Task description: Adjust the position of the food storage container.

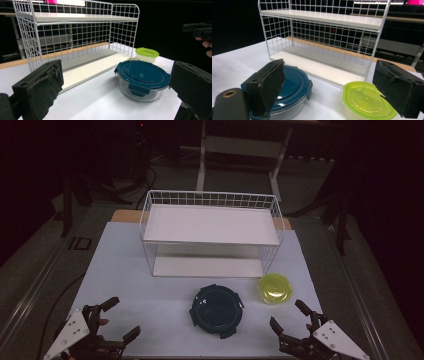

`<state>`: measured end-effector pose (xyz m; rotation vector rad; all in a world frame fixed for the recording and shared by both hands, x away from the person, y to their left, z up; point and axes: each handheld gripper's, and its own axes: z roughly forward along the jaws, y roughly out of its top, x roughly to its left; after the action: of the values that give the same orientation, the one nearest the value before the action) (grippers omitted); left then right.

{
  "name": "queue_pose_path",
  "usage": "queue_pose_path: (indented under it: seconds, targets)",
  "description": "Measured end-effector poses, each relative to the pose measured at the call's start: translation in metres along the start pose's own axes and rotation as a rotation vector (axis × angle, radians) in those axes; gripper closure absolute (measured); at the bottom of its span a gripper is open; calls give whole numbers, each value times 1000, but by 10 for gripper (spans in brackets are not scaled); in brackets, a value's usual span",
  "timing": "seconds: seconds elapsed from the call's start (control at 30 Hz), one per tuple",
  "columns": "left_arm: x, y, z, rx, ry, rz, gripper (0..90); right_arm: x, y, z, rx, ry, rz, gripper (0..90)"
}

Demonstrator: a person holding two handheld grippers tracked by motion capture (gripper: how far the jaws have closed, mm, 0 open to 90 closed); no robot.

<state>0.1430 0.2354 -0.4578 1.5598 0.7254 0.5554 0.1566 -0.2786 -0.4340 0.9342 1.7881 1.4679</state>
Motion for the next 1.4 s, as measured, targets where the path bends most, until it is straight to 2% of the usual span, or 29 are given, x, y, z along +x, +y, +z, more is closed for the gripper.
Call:
queue_pose_path:
  seconds: [0.13, 0.27, 0.37, 0.43, 0.5, 0.63, 0.73, 1.03, 1.33, 1.4]
  targets:
    - [0, 0, 0, 0, 1, 0, 0, 1, 3, -1, -1, 9, -4, 104]
    - [-1, 2, 1, -8, 0, -6, 0, 0, 10, 1, 8, 38, 13, 104]
    - [-2, 1, 2, -3, -4, -4, 0, -1, 18, 4, 6, 33, 25, 104]
    - [-2, 1, 3, -1, -3, -2, 0, -3, 23, 5, 6, 40, 9, 104]
    - [-2, 1, 3, 0, -6, -2, 0, -3, 27, 8, 22, 23, -23, 137]
    - [-2, 0, 4, 6, -10, -3, 0, -7, 28, 20, 116, 67, -61, 231]
    - [-1, -1, 5, 8, -13, -3, 0, -10, 26, 30, 160, 122, -52, 331]
    - [-2, -1, 6, 8, -16, -2, 0, -12, 11, 54, 240, 198, -17, 526]
    - [-2, -2, 7, 15, -21, -2, 0, -8, -14, 73, 328, 254, 9, 593]
    - [-2, -2, 7, 15, -21, 0, 0, -3, -22, 79, 364, 278, 6, 619]
